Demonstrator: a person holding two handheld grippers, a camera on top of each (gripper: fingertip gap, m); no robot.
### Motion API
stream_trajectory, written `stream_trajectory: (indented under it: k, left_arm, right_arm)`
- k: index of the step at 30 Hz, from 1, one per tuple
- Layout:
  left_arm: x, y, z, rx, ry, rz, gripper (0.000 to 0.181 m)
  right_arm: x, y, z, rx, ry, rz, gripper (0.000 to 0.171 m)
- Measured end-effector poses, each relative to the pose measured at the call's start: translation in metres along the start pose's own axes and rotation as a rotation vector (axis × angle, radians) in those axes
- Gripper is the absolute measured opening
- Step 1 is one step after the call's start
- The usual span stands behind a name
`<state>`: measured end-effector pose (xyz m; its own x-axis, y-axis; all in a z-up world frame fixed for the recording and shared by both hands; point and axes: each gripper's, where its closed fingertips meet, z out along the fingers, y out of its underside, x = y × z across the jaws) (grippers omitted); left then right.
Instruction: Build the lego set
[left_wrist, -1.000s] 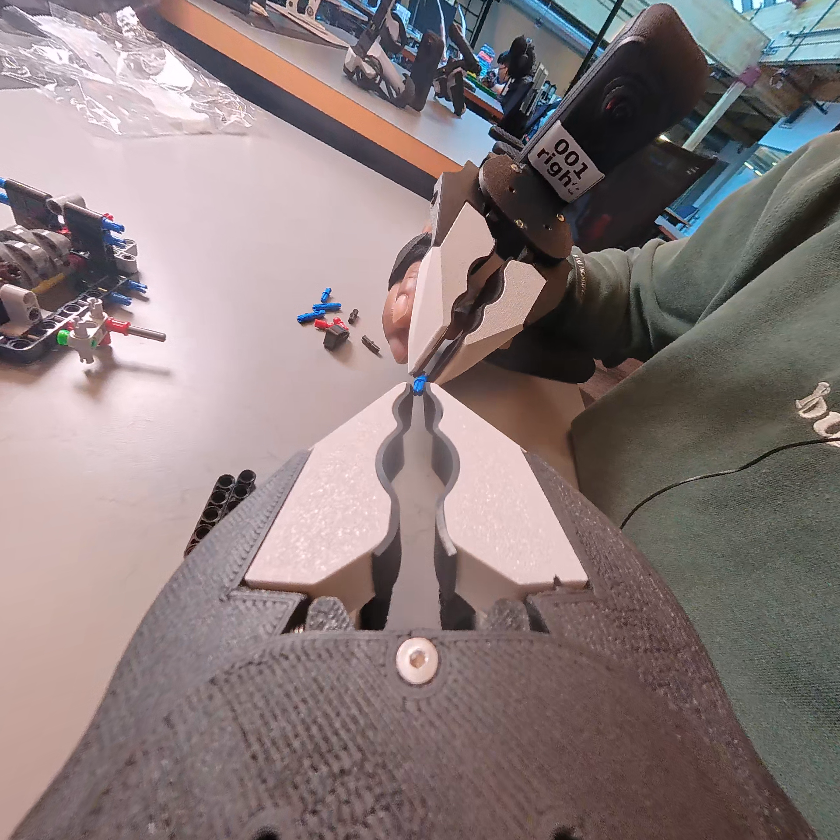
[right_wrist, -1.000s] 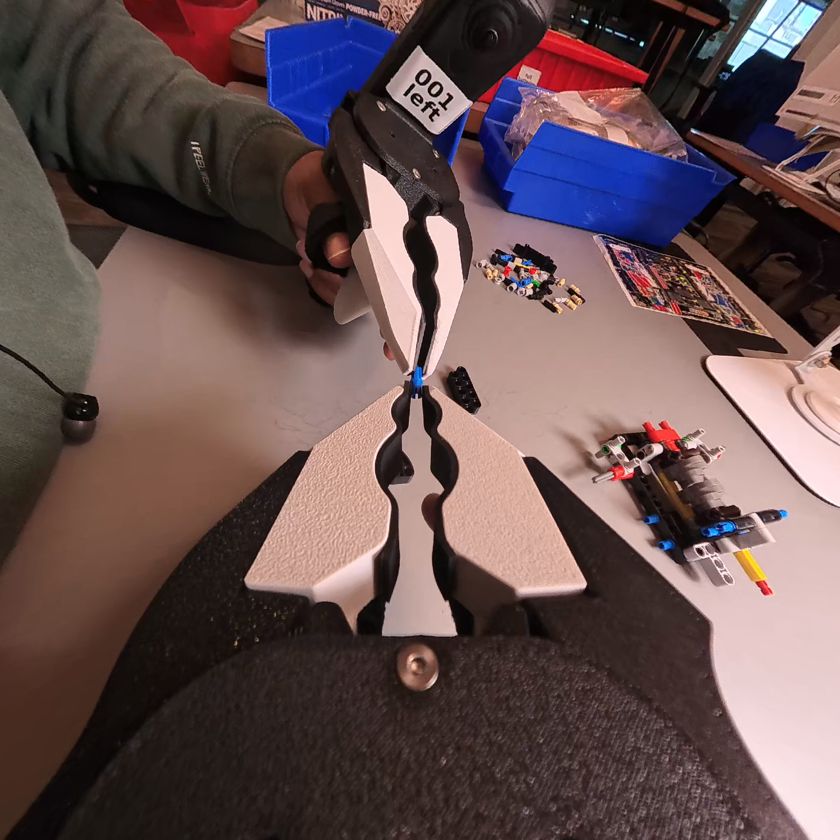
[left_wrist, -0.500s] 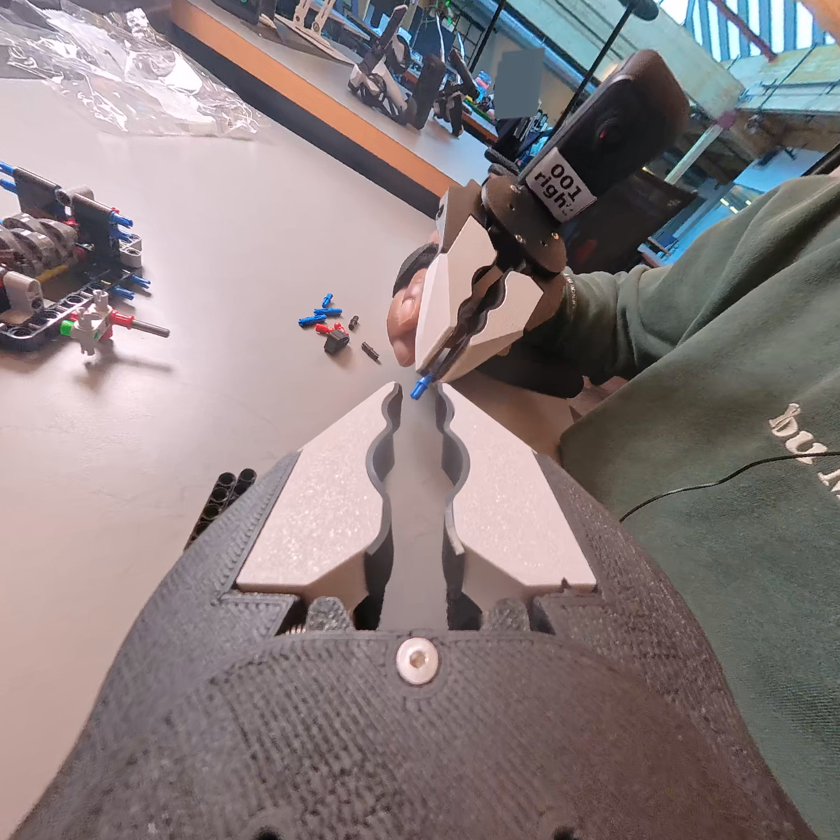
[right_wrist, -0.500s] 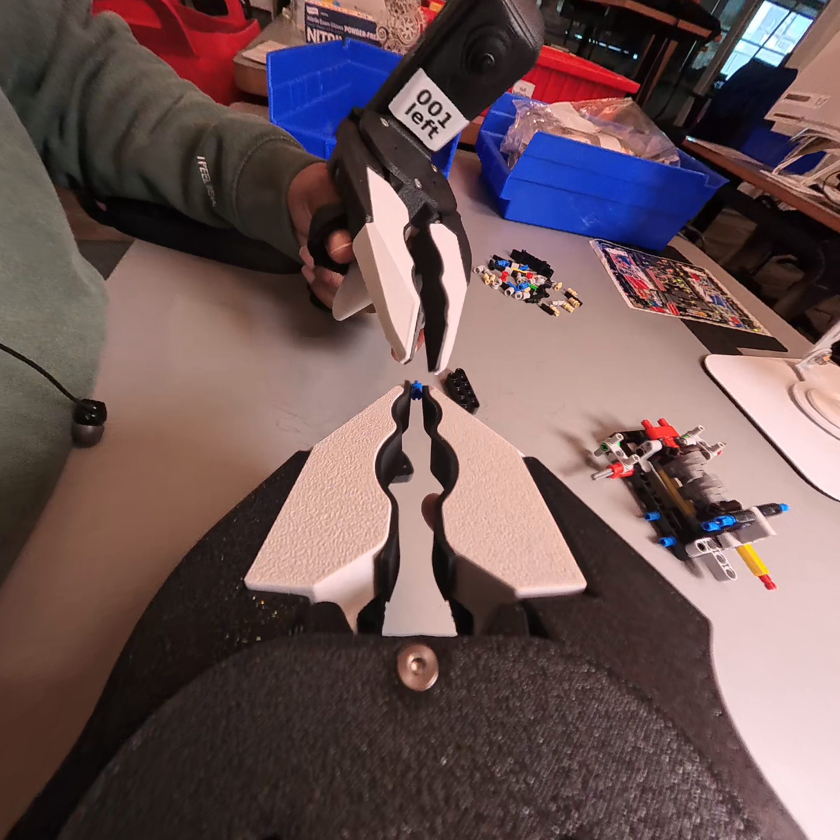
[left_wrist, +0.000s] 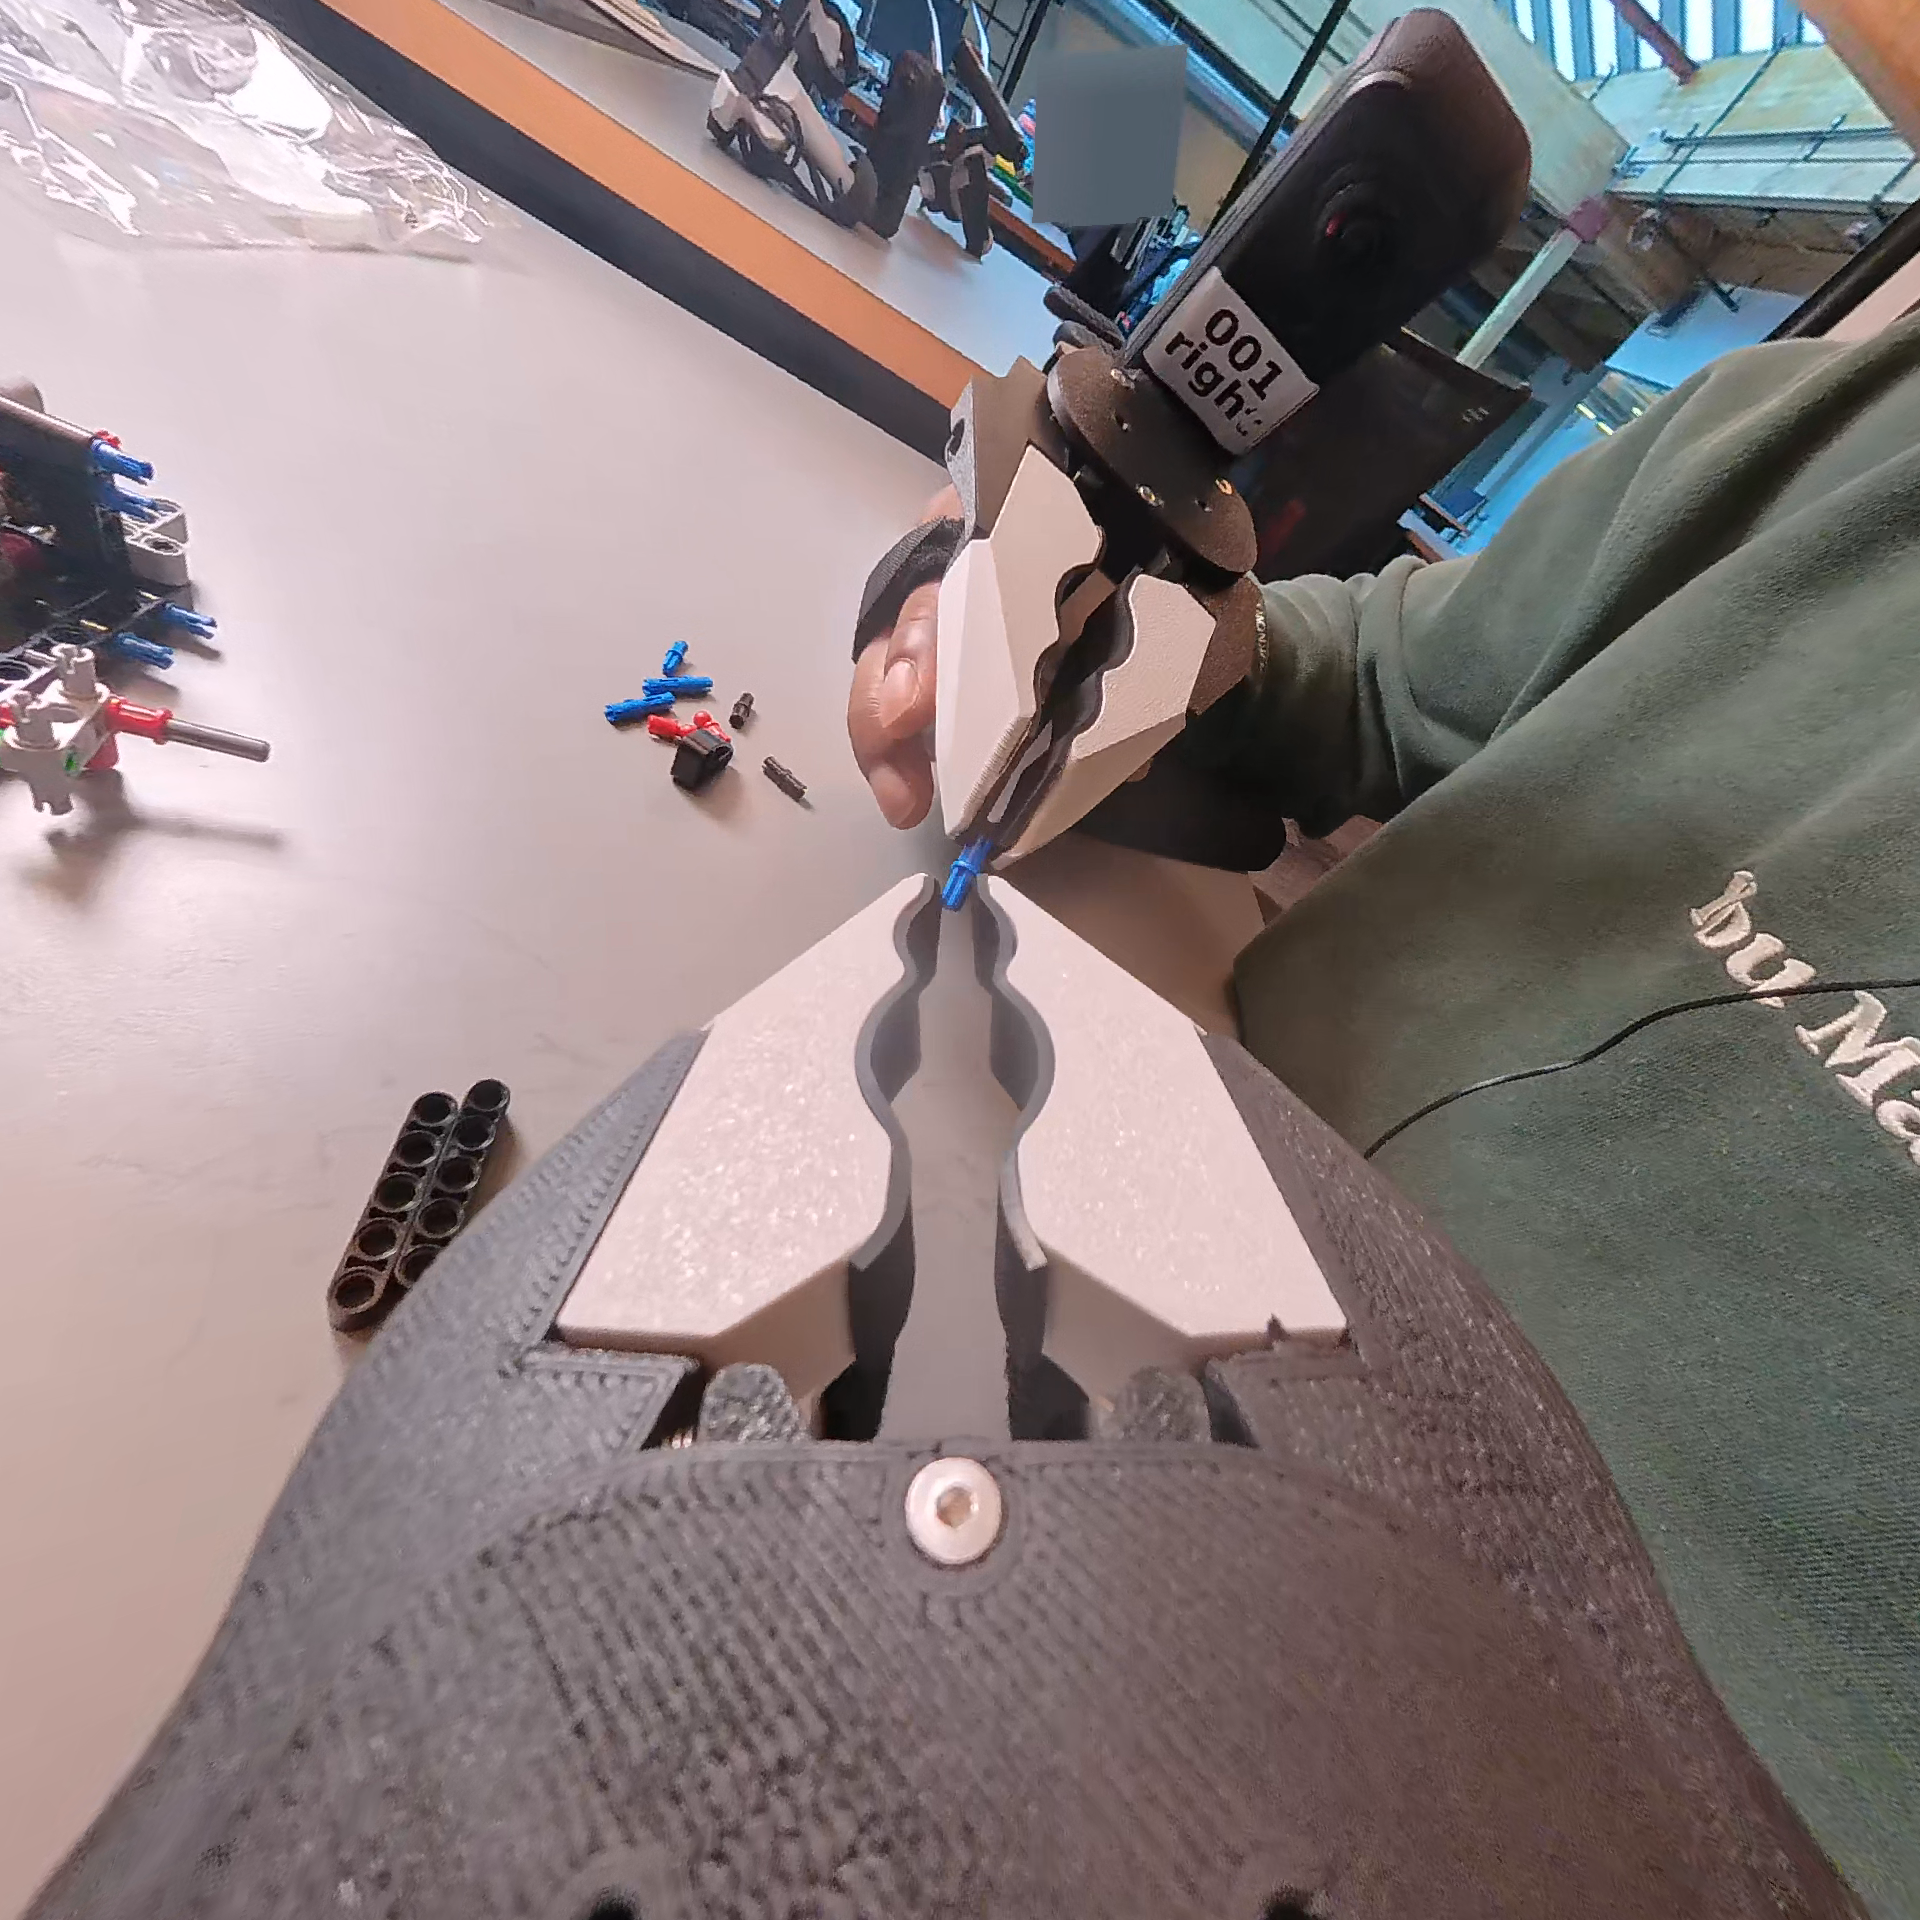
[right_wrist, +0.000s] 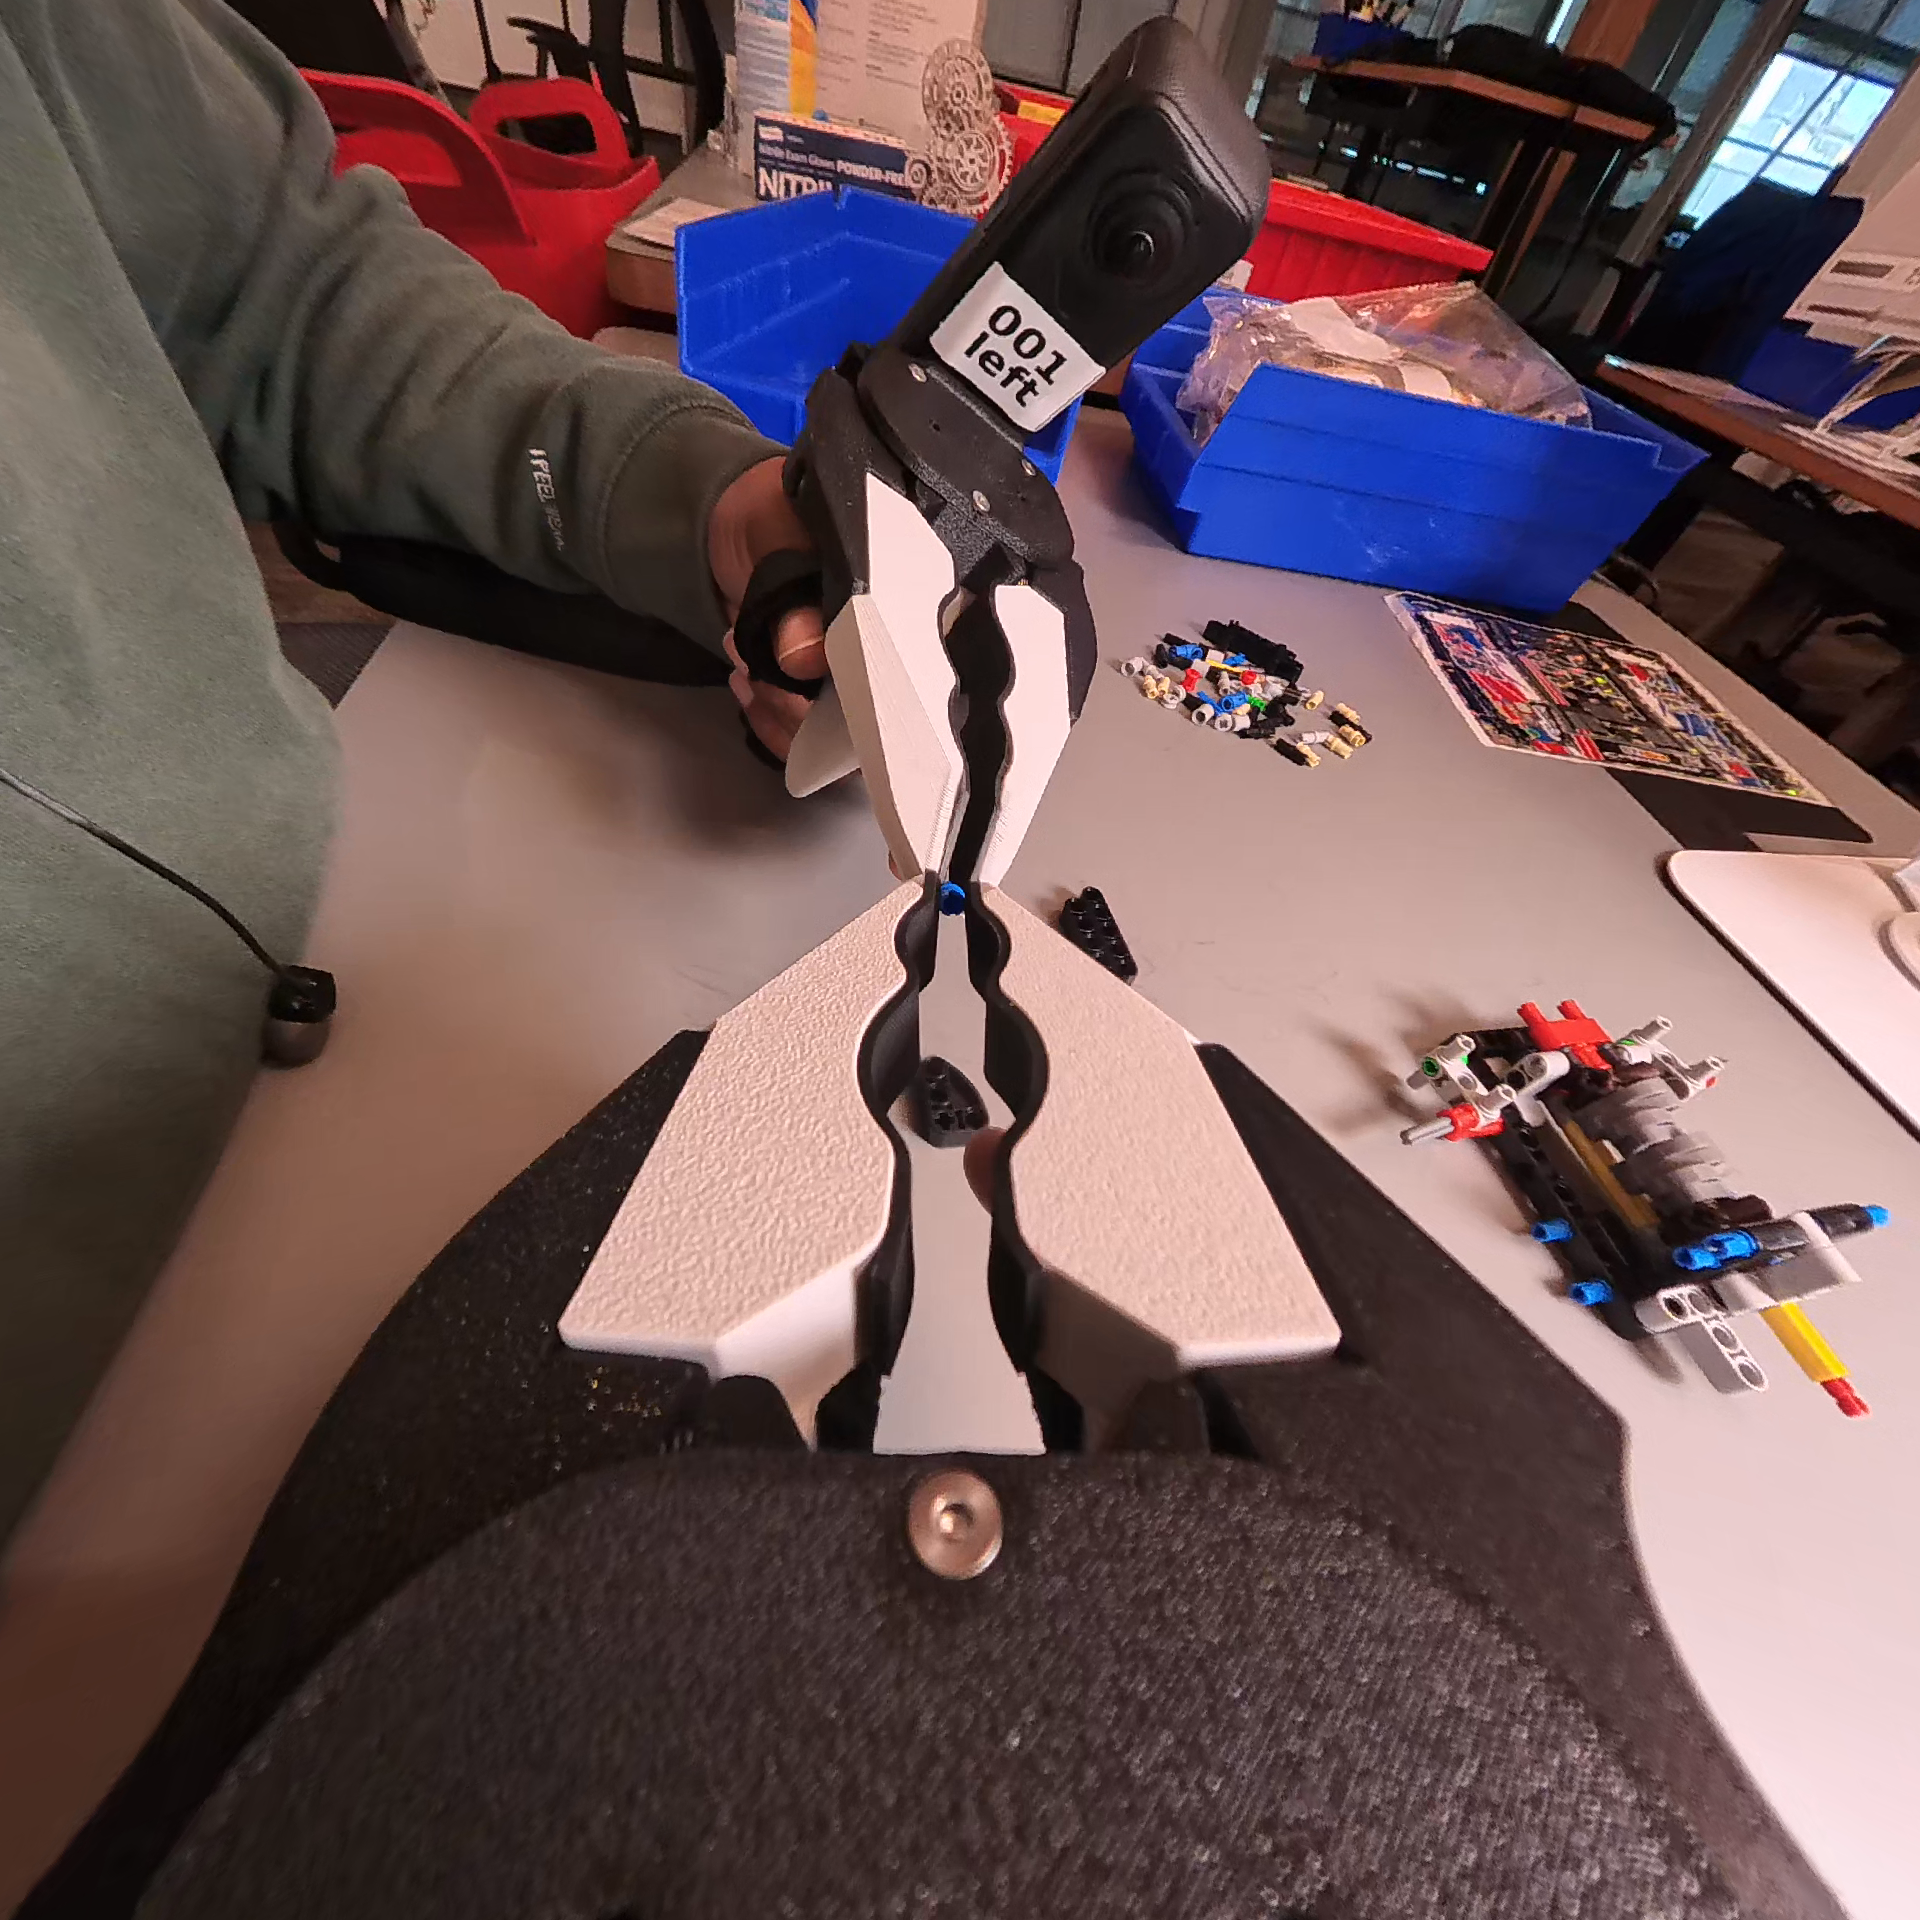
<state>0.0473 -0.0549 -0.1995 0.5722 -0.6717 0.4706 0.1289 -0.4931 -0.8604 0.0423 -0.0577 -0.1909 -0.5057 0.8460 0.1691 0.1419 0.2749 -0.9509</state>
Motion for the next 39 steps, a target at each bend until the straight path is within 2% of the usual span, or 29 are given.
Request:
stream_trajectory:
  k: [23, 26, 30, 39]
  left_arm:
    - [0.006, -0.006, 0.001, 0.037, -0.005, 0.093, 0.002]
    - [0.013, -0.016, -0.001, 0.094, 0.025, 0.084, 0.002]
    - [0.006, -0.018, -0.003, 0.101, -0.016, 0.092, 0.002]
    - [-0.004, -0.025, -0.010, 0.154, -0.033, 0.046, 0.001]
  right_arm:
    - [0.004, -0.019, -0.007, 0.163, -0.072, 0.250, 0.000]
    - [0.008, -0.019, -0.008, 0.166, -0.056, 0.255, 0.000]
    - [0.012, -0.020, -0.011, 0.178, -0.047, 0.269, 0.000]
    - [0.022, -0.016, -0.012, 0.182, -0.019, 0.312, 0.015]
